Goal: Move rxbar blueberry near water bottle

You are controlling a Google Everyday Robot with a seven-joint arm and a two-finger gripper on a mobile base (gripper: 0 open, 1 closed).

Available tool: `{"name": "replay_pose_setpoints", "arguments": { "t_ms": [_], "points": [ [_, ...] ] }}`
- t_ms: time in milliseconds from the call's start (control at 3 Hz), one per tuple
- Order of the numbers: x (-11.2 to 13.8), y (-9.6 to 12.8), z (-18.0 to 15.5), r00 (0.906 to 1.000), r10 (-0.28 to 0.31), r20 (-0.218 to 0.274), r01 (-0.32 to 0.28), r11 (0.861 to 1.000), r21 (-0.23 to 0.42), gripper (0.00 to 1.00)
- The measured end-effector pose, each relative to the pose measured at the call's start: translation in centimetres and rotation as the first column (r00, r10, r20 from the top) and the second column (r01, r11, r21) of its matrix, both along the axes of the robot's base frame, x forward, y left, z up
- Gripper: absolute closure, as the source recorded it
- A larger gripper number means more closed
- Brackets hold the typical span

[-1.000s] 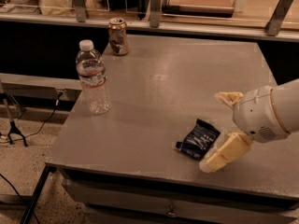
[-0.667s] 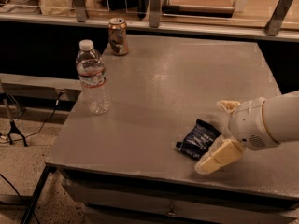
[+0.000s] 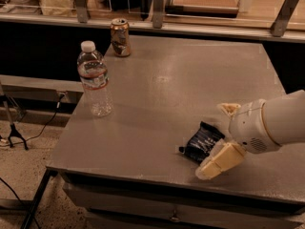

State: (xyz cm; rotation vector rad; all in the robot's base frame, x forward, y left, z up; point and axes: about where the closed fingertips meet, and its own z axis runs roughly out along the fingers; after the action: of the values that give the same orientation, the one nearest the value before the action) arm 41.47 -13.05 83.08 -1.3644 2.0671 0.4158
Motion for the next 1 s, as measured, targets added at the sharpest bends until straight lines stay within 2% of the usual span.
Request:
{"name": "replay_pose_setpoints", "arguments": {
  "t_ms": [667, 1000],
  "points": [
    [-0.36, 0.64, -0.18, 0.9994, 0.005, -0.036, -0.005, 1.0, -0.012, 0.0],
    [-0.37, 1.12, -0.77, 0.9979, 0.006, -0.064, -0.009, 0.999, -0.044, 0.0]
  ]
}}
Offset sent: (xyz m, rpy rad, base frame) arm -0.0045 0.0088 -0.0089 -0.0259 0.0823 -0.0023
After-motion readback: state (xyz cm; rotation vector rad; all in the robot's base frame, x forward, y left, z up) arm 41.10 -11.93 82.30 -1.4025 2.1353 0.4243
